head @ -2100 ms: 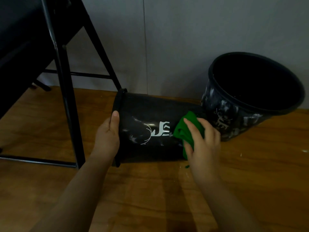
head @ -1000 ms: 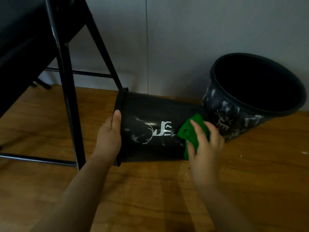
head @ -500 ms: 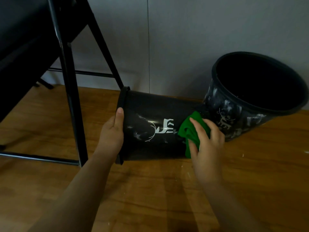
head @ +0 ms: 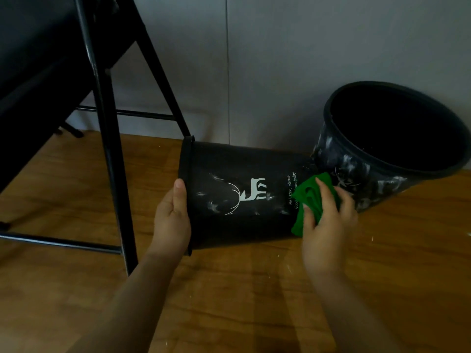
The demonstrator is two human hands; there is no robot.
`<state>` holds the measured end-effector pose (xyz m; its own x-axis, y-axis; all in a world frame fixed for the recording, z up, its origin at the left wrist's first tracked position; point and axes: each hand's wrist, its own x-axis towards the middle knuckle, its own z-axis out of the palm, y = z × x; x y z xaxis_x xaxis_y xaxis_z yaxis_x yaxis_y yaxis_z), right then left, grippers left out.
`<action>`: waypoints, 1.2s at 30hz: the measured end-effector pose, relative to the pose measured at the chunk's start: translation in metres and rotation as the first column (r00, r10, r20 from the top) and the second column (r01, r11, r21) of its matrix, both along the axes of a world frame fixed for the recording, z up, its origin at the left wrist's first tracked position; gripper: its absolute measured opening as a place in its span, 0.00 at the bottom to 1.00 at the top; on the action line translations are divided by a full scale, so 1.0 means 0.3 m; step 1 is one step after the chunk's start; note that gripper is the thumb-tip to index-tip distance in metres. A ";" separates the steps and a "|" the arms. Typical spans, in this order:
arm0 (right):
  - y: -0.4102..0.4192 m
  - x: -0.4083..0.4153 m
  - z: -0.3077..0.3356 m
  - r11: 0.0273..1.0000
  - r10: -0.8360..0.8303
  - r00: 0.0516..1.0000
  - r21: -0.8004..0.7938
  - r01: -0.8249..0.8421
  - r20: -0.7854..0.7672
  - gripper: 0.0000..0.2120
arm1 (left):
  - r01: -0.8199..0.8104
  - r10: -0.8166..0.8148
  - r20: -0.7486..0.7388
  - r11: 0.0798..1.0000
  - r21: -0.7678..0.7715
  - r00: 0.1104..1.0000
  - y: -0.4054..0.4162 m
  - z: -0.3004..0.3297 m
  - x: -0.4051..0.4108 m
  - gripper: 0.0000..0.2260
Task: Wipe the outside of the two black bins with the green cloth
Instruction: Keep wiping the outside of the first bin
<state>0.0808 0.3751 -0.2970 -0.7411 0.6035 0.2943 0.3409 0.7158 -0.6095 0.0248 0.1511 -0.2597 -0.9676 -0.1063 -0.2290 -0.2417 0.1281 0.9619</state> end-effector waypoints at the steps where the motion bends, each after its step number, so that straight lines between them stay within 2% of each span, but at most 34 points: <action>1: -0.022 -0.001 0.003 1.000 -0.015 1.000 -0.011 0.015 -0.009 0.27 | -0.002 0.002 0.003 1.000 0.002 1.000 0.001 0.001 -0.003 0.20; 3: -0.071 0.007 0.008 0.998 0.058 0.998 -0.013 -0.058 -0.019 0.29 | -0.009 0.009 0.004 1.000 -0.005 1.000 -0.001 0.008 -0.008 0.20; 6: -0.095 0.032 0.001 0.957 0.272 0.962 0.091 -0.274 0.033 0.33 | -0.007 0.006 -0.005 1.000 -0.024 1.000 -0.011 0.017 -0.019 0.20; 7: -0.081 0.034 -0.002 0.953 0.283 0.958 0.106 -0.285 0.038 0.33 | -0.003 0.002 -0.006 1.000 -0.026 1.000 -0.011 0.021 -0.020 0.20; 12: -0.041 0.012 -0.002 0.998 -0.015 1.000 -0.059 0.014 -0.015 0.28 | -0.016 0.016 0.008 1.000 -0.014 1.000 0.011 0.027 -0.014 0.20; 14: -0.076 0.014 0.009 0.998 0.055 0.998 -0.040 -0.056 -0.016 0.30 | -0.010 0.010 0.003 1.000 -0.001 1.000 0.018 0.029 -0.012 0.19; 17: -0.102 0.024 0.016 0.947 0.306 0.951 0.087 -0.308 0.042 0.34 | -0.010 0.010 0.010 1.000 0.025 1.000 0.018 0.037 -0.017 0.17; 18: -0.091 0.022 0.016 0.937 0.328 0.943 0.106 -0.333 0.057 0.34 | -0.001 0.000 0.017 1.000 0.024 1.000 0.019 0.037 -0.019 0.17; 23: -0.078 0.000 0.025 0.999 0.048 0.999 -0.005 -0.048 0.008 0.30 | 0.003 -0.003 0.025 1.000 0.004 1.000 0.017 0.023 -0.019 0.19; 24: -0.104 0.000 0.032 0.998 0.055 0.998 -0.013 -0.055 0.010 0.31 | 0.001 -0.001 0.025 1.000 0.004 1.000 0.019 0.023 -0.019 0.19; 28: -0.163 0.018 0.043 0.924 0.372 0.926 0.072 -0.375 0.059 0.35 | 0.008 -0.008 0.028 1.000 -0.001 1.000 0.018 0.030 -0.018 0.18; 29: -0.148 0.016 0.042 0.919 0.384 0.921 0.074 -0.388 0.068 0.35 | 0.011 -0.011 0.028 1.000 -0.005 1.000 0.015 0.029 -0.020 0.19; 33: -0.095 -0.009 0.045 0.993 0.102 0.995 -0.067 -0.102 0.001 0.31 | 0.013 -0.013 0.040 1.000 0.006 0.999 0.013 0.025 -0.026 0.18; 34: -0.107 -0.011 0.051 0.995 0.081 0.997 -0.057 -0.081 -0.002 0.30 | 0.015 -0.015 0.043 1.000 0.007 0.999 0.016 0.024 -0.027 0.18; 36: -0.142 -0.007 0.063 0.982 0.189 0.982 -0.012 -0.188 0.024 0.32 | 0.010 -0.010 0.044 1.000 0.004 0.999 0.018 0.028 -0.026 0.20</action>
<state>0.0788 0.3324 -0.2781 -0.8489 0.4551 0.2686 0.2159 0.7626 -0.6097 0.0171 0.1564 -0.2512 -0.9576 -0.0958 -0.2717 -0.2824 0.1272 0.9508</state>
